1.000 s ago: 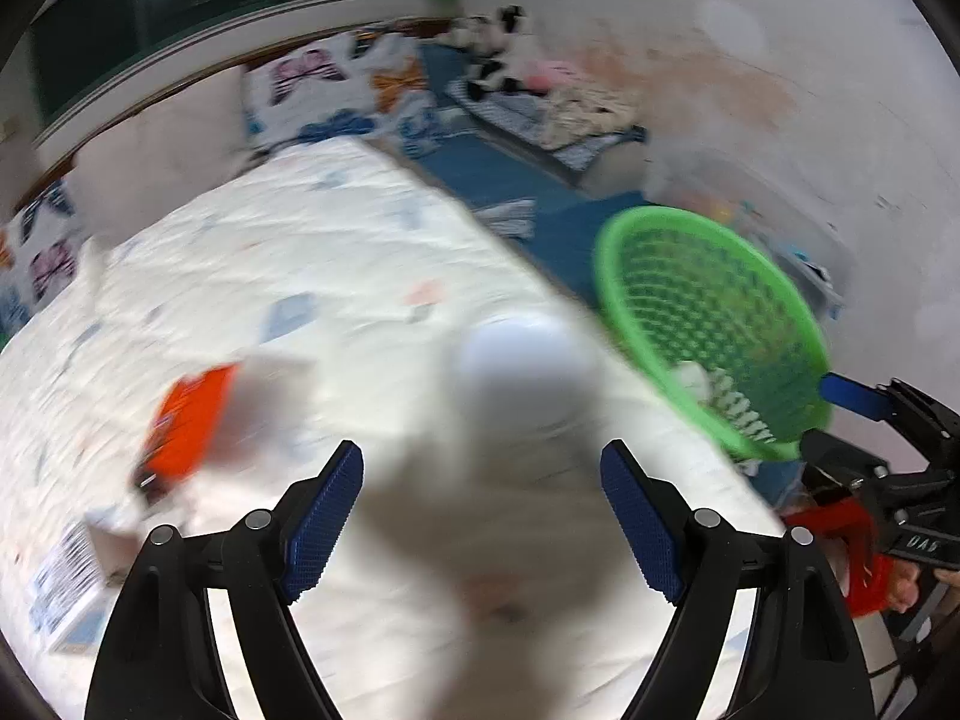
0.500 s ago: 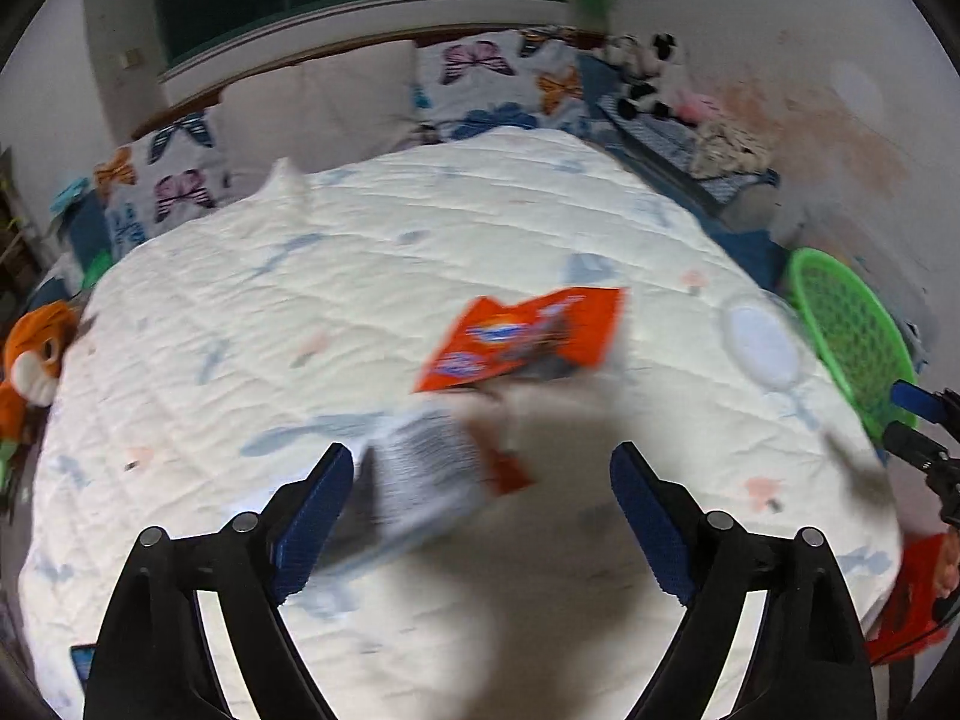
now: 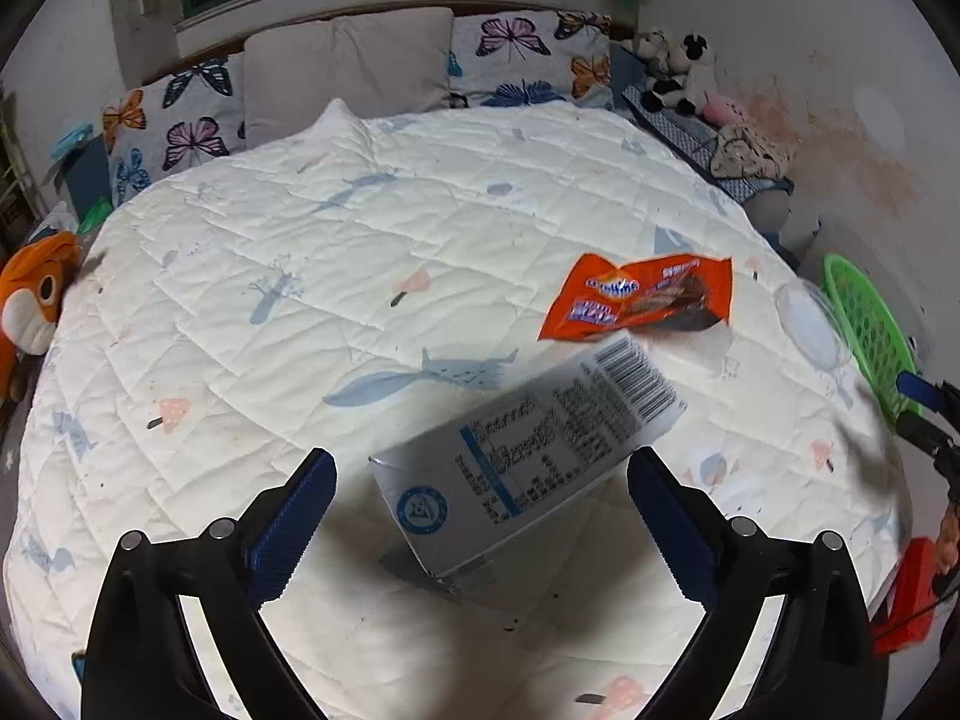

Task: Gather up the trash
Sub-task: 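Grasp the white milk carton with the left gripper while the right gripper grasps the orange wrapper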

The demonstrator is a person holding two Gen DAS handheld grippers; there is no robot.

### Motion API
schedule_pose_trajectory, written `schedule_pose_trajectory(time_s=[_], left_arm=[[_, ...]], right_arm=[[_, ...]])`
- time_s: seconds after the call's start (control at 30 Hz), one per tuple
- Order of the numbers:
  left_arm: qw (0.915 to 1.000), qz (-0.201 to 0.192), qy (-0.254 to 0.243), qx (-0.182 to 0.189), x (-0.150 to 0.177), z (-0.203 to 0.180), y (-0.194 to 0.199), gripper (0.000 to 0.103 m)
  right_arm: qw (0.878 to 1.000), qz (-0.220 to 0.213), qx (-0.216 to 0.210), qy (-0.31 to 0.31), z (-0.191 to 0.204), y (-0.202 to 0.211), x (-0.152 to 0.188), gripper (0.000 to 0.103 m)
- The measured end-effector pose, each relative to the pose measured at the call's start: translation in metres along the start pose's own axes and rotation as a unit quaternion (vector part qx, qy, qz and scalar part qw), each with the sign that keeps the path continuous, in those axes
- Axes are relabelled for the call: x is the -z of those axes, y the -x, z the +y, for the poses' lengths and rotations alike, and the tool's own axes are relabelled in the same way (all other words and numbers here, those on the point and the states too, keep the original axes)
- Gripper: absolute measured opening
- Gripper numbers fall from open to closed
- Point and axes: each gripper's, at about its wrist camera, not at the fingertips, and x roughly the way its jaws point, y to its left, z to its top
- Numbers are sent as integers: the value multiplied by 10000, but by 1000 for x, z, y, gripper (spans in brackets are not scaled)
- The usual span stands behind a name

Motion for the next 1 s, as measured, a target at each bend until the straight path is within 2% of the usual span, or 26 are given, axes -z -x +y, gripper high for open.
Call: schedule_pose_trajectory(time_s=[0.23, 0.3, 0.43, 0.57, 0.77, 1.0], left_arm=[[9990, 231, -147, 362, 8, -8, -18, 95], [9989, 224, -276, 310, 11, -18, -18, 94], [9979, 342, -363, 407, 15, -30, -14, 82], [9972, 338, -341, 572, 18, -33, -6, 80], [9976, 272, -528, 369, 14, -37, -5, 81], [9961, 226, -774, 356, 6, -45, -12, 85]], right_arm=[[10000, 83, 7, 6, 1, -9, 2, 72], [9999, 108, 13, 2, 0, -12, 3, 72], [9999, 160, 13, -56, -5, -19, 2, 72], [9996, 214, -59, -152, -10, -26, -1, 72], [9985, 273, -421, -207, -4, -42, -17, 72], [9964, 279, -800, 98, 20, -63, -50, 72]])
